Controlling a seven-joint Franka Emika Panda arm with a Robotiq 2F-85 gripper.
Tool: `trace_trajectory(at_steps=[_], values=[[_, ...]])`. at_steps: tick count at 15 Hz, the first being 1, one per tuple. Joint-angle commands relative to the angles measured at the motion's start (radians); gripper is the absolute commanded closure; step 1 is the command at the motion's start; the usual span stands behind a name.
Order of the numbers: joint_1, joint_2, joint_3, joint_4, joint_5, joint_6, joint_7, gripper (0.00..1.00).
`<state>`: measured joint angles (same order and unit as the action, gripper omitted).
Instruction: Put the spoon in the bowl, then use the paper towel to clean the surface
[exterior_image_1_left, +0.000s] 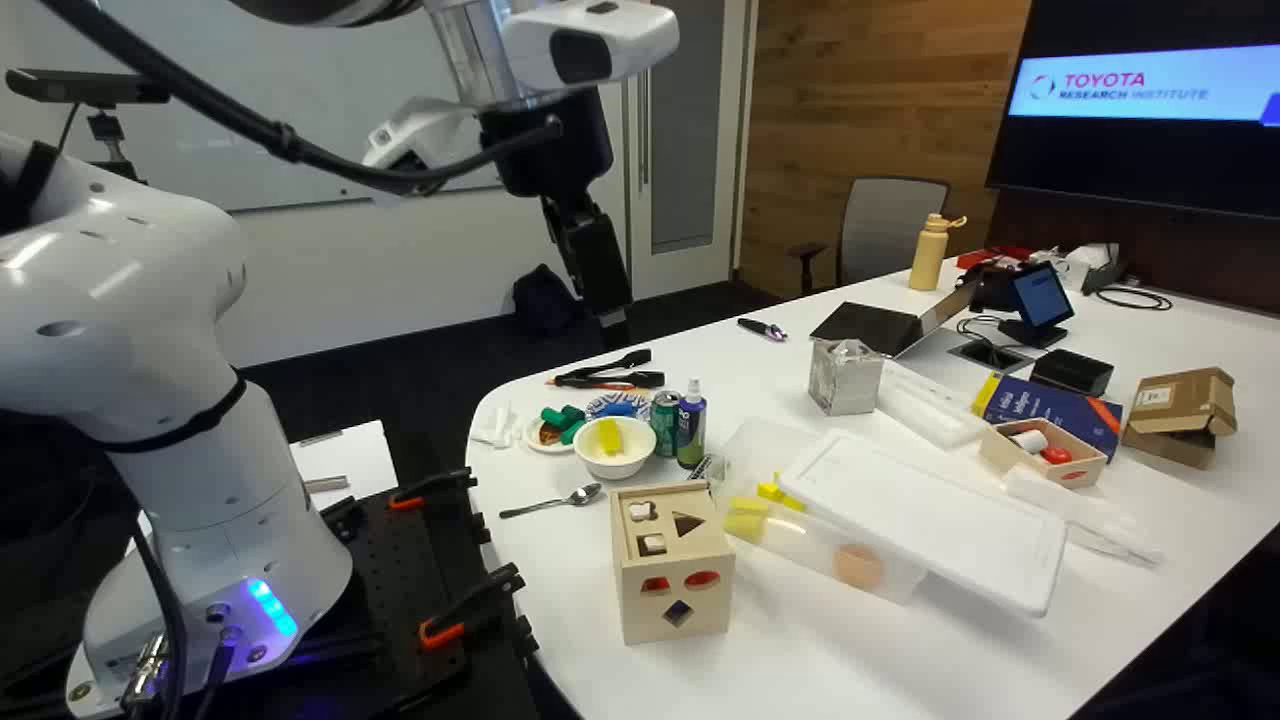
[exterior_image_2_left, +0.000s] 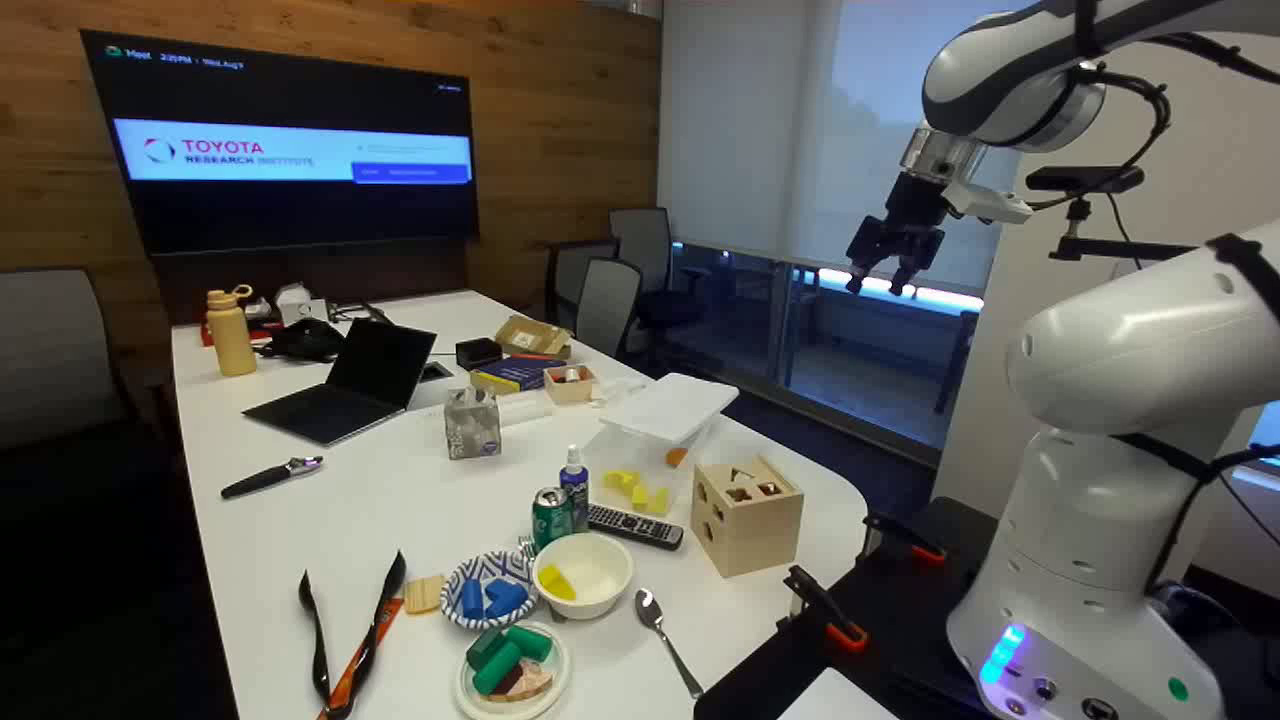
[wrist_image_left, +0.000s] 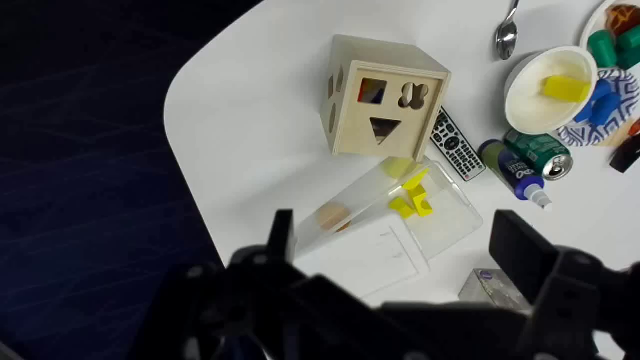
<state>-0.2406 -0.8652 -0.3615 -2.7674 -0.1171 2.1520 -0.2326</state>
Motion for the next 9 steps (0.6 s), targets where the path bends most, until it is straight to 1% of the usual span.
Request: trace_trajectory(at_steps=[1, 3, 4, 6, 9], values=[[-0.011, 0.003, 0.011, 0.002, 0.011, -0.002, -0.009, 0.0], [0.025, 0.047, 0.041, -0.032, 0.027, 0.066, 0.02, 0.0], [0.064, 0.101, 0.056, -0.006, 0.055, 0.086, 0.035, 0.0], [0.127, 0.181, 0.113, -0.018, 0.106, 0.177, 0.075, 0.0], [0.24, 0.313, 0.181, -0.024, 0.186, 0.298, 0.09, 0.0]])
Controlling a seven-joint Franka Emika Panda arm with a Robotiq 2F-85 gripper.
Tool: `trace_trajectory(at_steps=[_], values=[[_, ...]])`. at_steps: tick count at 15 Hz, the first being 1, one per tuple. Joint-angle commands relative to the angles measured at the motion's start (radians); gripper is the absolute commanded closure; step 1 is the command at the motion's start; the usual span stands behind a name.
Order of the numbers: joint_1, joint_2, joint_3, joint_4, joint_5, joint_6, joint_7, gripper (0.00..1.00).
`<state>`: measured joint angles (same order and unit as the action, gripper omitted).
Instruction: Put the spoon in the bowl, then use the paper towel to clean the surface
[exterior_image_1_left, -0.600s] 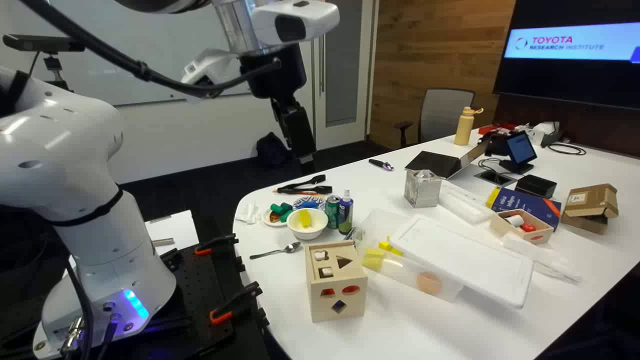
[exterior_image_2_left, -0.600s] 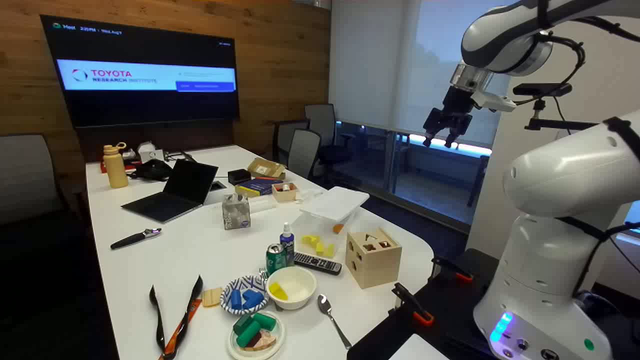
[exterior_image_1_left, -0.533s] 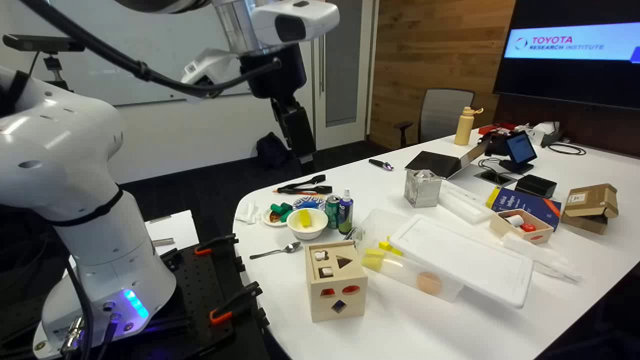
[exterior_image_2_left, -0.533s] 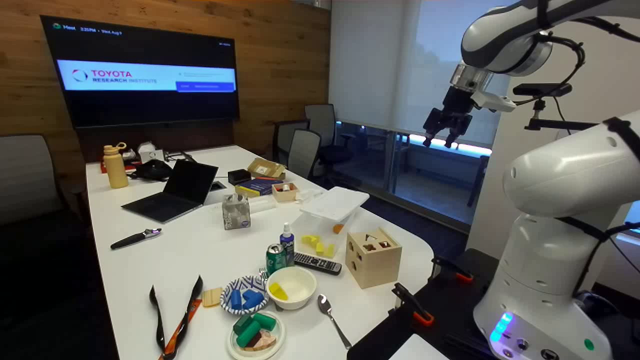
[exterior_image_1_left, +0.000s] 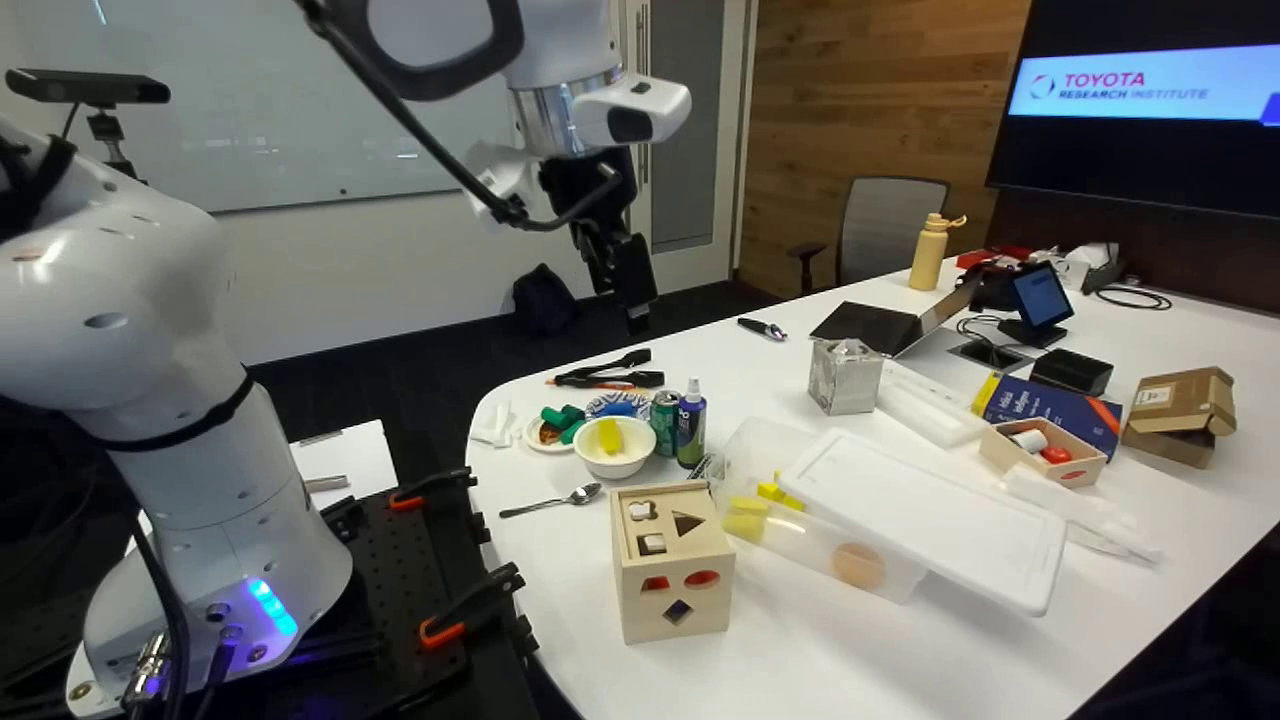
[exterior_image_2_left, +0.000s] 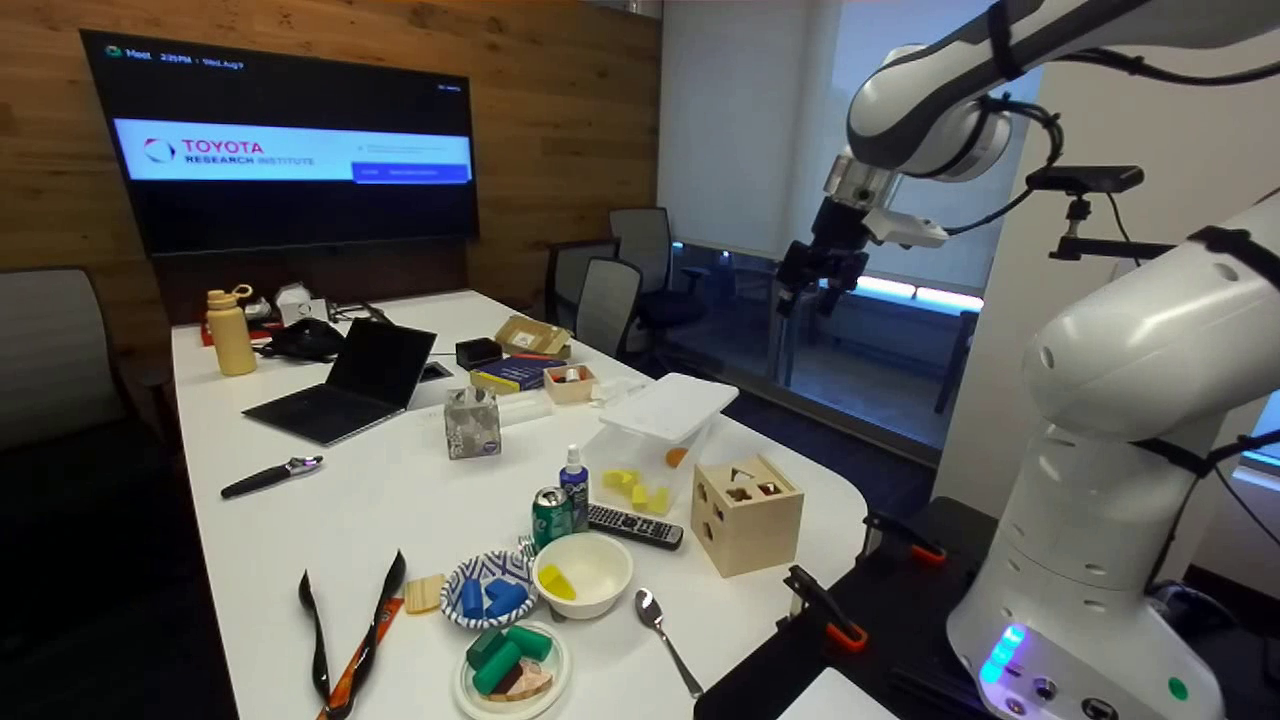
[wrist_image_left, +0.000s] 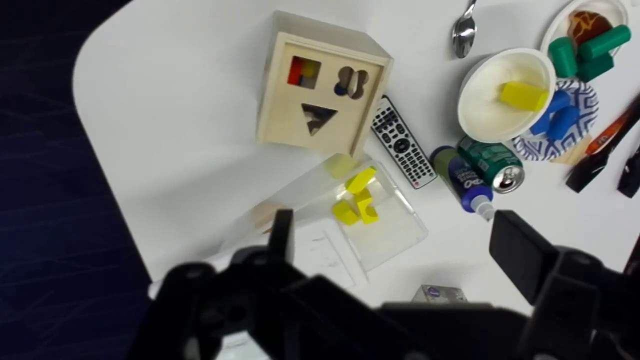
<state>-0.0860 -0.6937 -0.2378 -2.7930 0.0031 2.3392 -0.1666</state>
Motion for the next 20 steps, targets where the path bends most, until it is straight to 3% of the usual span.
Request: trace_trajectory(at_steps=[1, 6, 8, 10, 11, 14, 15, 16, 20], values=[[0.128, 0.193, 0.078, 0.001, 0.104, 0.156, 0.024, 0.0], [0.239, 0.512, 0.219, 0.007, 0.235, 0.397, 0.158, 0.0], [0.248, 0.652, 0.298, 0.016, 0.253, 0.519, 0.288, 0.0], [0.232, 0.797, 0.363, 0.018, 0.187, 0.659, 0.47, 0.0], [0.23, 0.868, 0.358, 0.014, 0.138, 0.732, 0.546, 0.0], [0.498, 1.09, 0.11, 0.076, -0.019, 0.865, 0.804, 0.0], [0.571, 1.161, 0.081, 0.115, 0.039, 0.872, 0.82, 0.0], [0.614, 1.232, 0.1, 0.156, 0.15, 0.871, 0.8, 0.0], [0.654, 1.466, 0.187, 0.372, 0.279, 0.832, 0.811, 0.0]])
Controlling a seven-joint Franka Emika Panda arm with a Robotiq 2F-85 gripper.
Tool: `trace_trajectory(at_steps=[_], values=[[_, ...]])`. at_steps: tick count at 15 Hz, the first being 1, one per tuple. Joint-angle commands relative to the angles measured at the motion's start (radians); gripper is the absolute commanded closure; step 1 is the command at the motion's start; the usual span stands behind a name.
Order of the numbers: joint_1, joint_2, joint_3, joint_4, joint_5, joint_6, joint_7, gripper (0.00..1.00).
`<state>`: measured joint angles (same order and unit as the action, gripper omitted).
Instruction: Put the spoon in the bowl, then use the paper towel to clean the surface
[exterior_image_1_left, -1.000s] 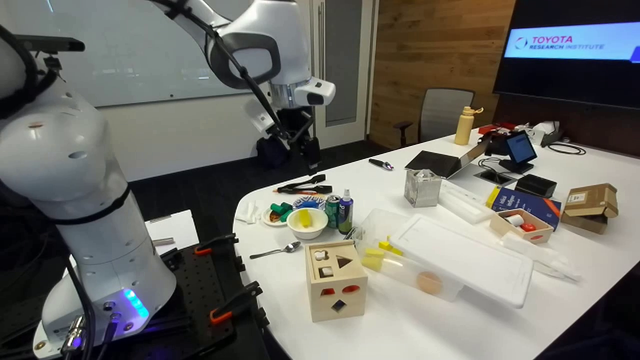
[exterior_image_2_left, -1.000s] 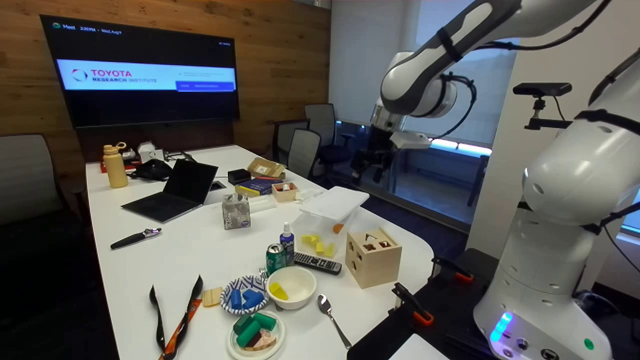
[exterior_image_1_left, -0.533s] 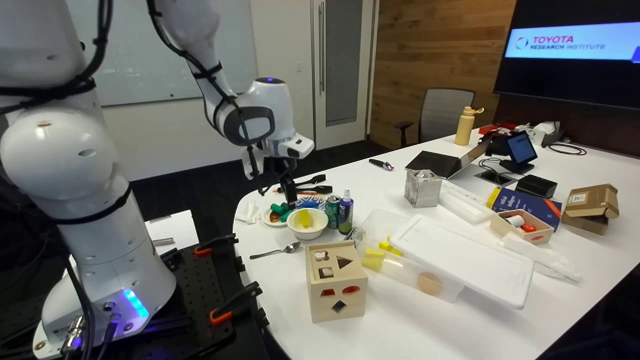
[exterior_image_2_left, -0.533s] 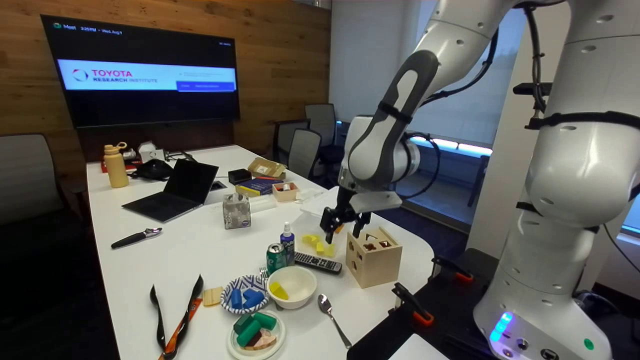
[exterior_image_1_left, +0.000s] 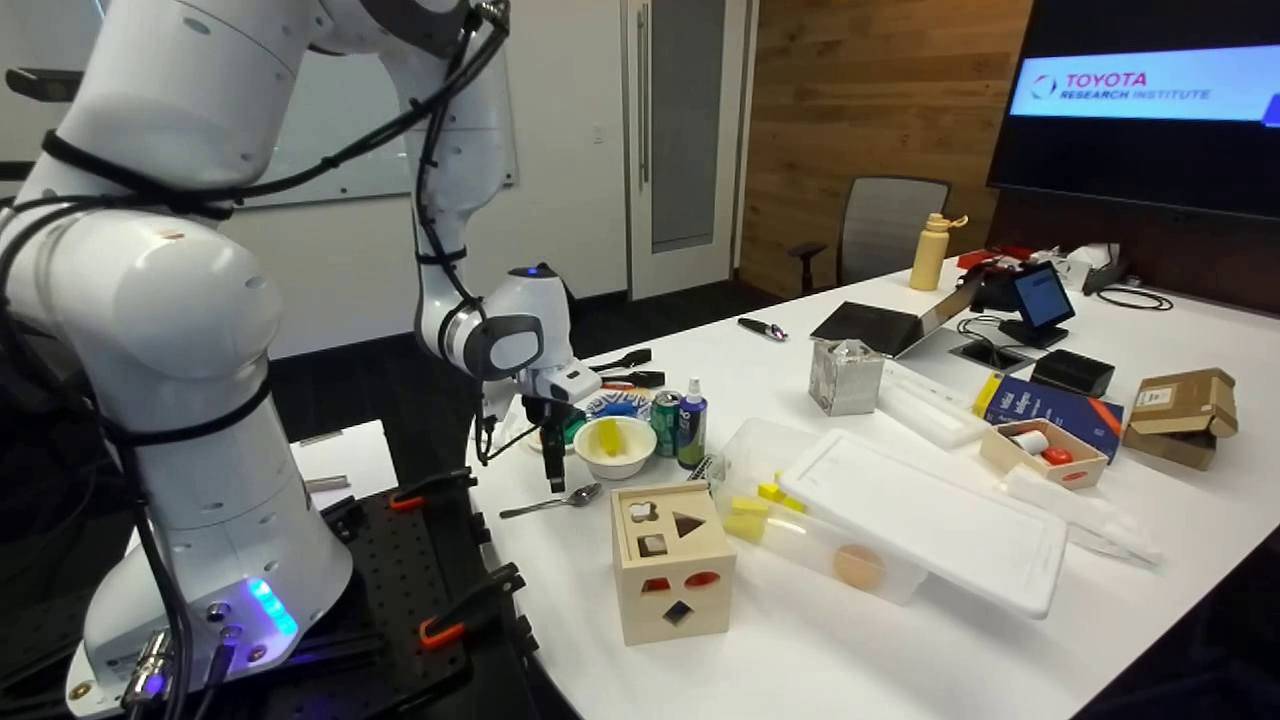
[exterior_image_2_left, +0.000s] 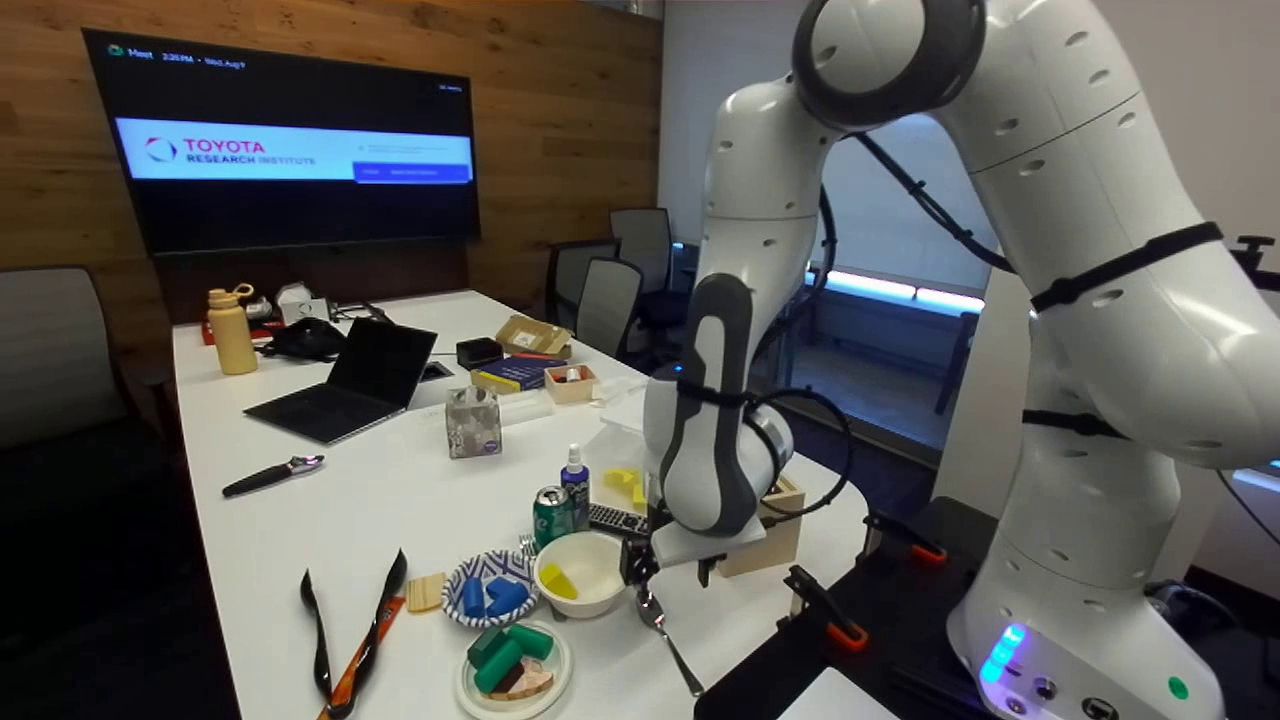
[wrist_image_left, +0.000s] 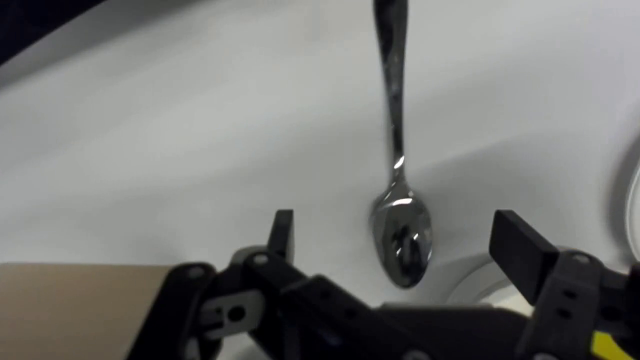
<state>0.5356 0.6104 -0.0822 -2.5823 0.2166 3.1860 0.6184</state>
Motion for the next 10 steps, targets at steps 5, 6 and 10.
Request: trace_trajectory(at_steps=[5, 6, 10], values=[[0.145, 0.274, -0.009, 0.268, 0.164, -0.031, 0.067, 0.0], [0.177, 0.271, -0.027, 0.262, 0.187, -0.034, 0.078, 0.0], [0.253, 0.275, -0.064, 0.248, 0.235, -0.027, 0.132, 0.0]])
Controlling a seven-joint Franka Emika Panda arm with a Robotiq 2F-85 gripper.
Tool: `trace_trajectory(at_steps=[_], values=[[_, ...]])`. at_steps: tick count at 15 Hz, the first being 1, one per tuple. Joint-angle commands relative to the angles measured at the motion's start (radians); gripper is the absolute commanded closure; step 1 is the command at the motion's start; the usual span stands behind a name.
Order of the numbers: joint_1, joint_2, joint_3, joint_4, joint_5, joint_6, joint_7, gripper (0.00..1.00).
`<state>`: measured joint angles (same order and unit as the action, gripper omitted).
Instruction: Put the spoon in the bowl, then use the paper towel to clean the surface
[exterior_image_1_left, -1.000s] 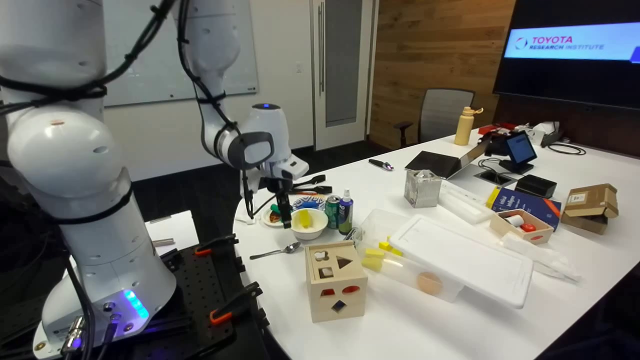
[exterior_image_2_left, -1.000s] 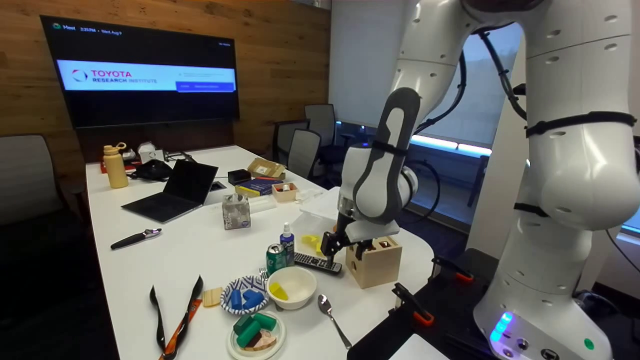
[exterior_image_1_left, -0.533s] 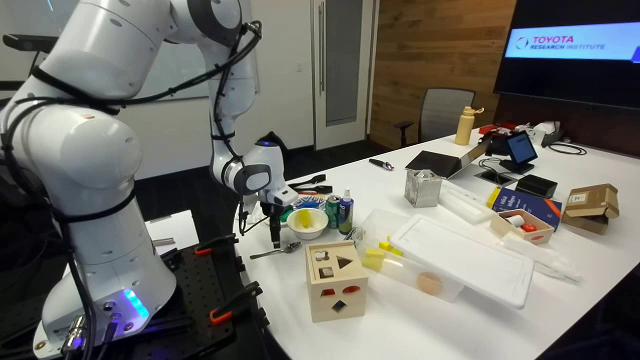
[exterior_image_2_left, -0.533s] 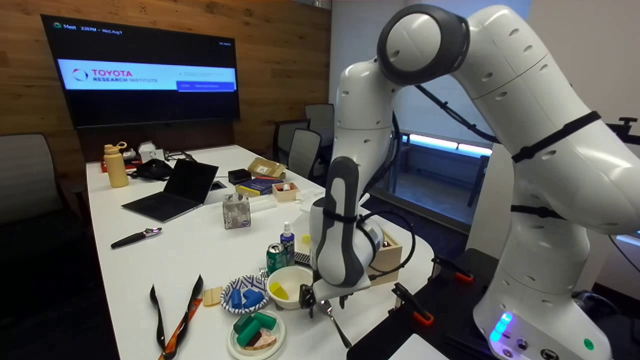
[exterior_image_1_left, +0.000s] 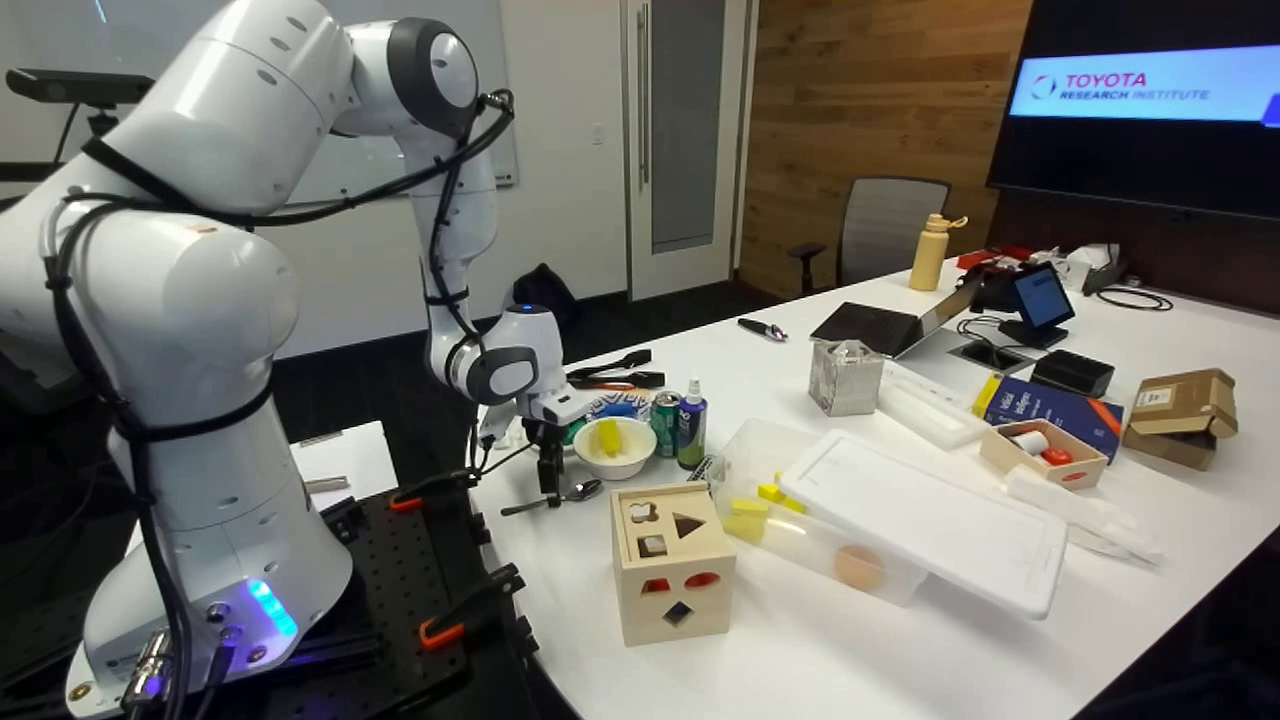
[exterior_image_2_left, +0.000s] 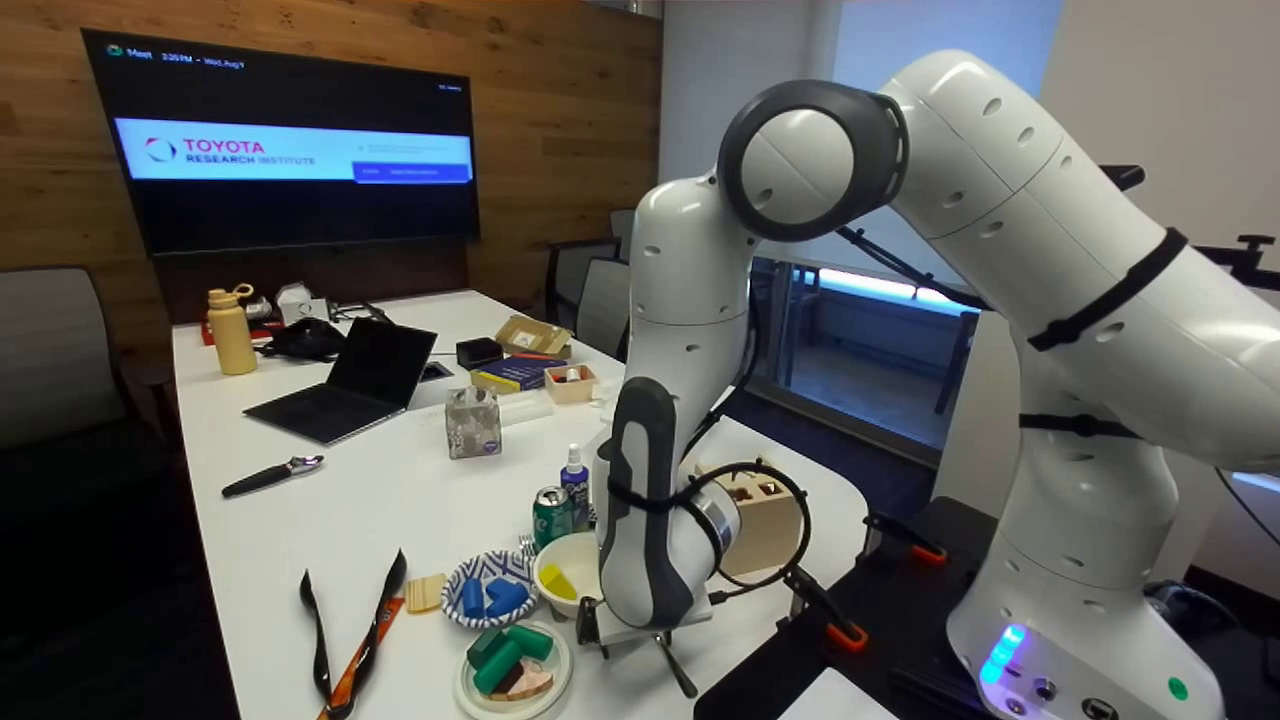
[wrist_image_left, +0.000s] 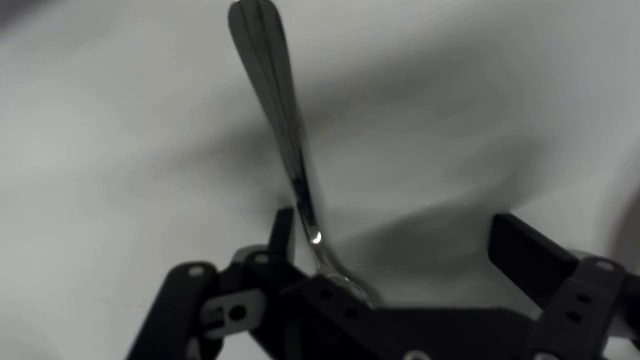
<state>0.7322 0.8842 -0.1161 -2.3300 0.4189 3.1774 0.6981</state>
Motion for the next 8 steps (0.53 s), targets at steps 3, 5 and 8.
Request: trace_trajectory(at_steps=[3, 5, 8], values=[[0.073, 0.004, -0.03, -0.007, 0.039, -0.011, 0.078, 0.34], [0.08, 0.002, -0.035, -0.017, 0.038, -0.005, 0.087, 0.49], [0.083, -0.003, -0.038, -0.031, 0.038, -0.001, 0.089, 0.74]])
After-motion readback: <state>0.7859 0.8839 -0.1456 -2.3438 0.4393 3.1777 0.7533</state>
